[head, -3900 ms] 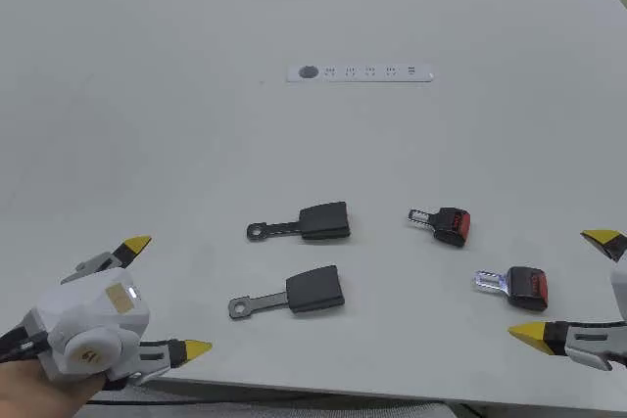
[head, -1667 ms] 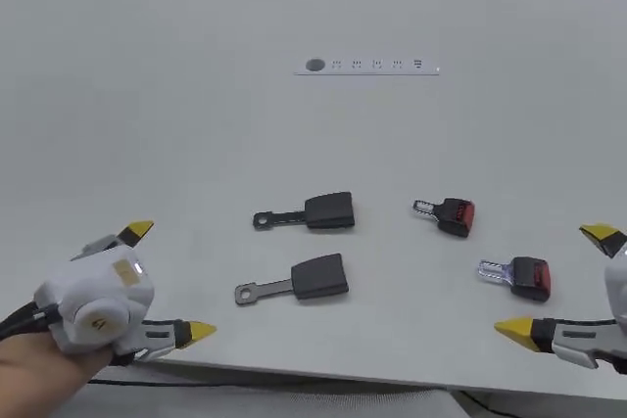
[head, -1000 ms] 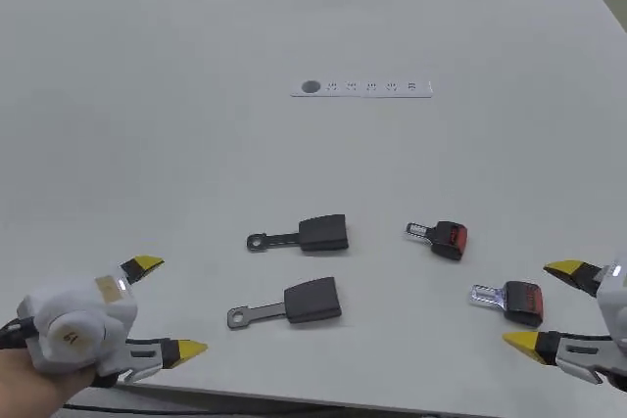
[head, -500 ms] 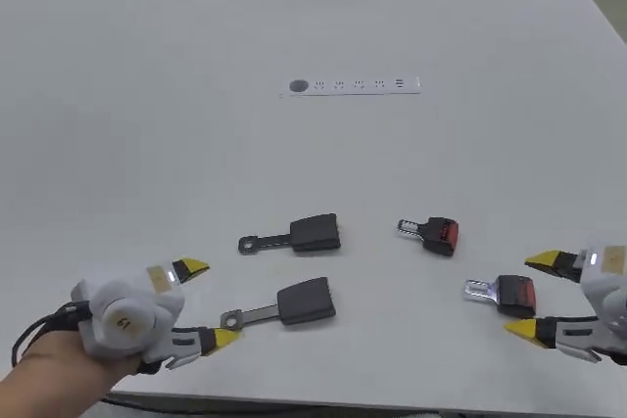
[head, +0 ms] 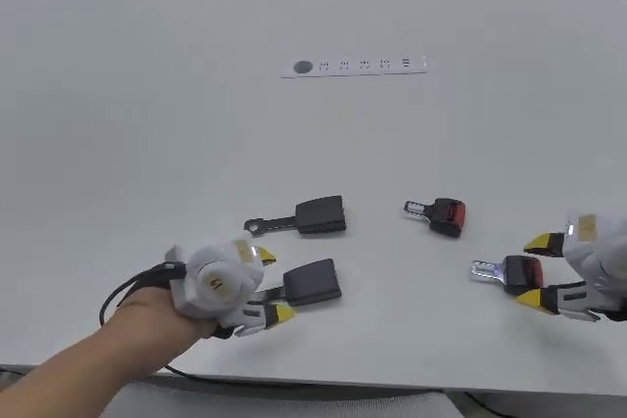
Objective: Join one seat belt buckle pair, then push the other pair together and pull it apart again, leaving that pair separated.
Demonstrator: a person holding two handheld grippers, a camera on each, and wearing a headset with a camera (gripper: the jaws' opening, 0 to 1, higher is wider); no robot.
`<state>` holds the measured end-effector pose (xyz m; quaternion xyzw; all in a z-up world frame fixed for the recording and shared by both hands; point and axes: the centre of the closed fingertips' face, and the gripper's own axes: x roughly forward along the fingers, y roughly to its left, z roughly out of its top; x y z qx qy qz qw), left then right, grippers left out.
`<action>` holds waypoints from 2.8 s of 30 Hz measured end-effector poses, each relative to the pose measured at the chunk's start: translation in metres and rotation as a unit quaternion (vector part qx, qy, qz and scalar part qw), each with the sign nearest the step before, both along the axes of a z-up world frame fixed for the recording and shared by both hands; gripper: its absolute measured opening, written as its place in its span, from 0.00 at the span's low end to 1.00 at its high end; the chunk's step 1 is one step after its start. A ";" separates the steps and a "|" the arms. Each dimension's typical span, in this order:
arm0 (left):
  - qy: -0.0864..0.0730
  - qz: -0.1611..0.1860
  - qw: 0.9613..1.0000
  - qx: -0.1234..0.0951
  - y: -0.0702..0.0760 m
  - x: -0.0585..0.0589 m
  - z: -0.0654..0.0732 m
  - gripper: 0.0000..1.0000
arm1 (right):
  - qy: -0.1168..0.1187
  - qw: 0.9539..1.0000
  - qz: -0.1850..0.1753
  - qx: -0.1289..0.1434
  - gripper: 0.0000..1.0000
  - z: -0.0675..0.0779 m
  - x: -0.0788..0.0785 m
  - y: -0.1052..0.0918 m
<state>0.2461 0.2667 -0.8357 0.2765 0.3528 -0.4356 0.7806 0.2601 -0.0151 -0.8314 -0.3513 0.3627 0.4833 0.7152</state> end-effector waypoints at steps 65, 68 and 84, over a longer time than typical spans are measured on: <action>0.039 -0.146 0.984 0.091 -0.025 0.003 -0.025 0.33 | 0.069 0.994 0.082 -0.013 0.35 -0.033 -0.008 0.080; 0.041 -0.144 0.984 0.093 -0.025 0.003 -0.026 0.33 | 0.064 0.995 0.082 -0.004 0.35 -0.033 -0.008 0.096; 0.045 -0.150 0.983 0.096 -0.024 0.003 -0.026 0.33 | 0.057 0.992 0.114 -0.001 0.35 -0.034 -0.010 0.163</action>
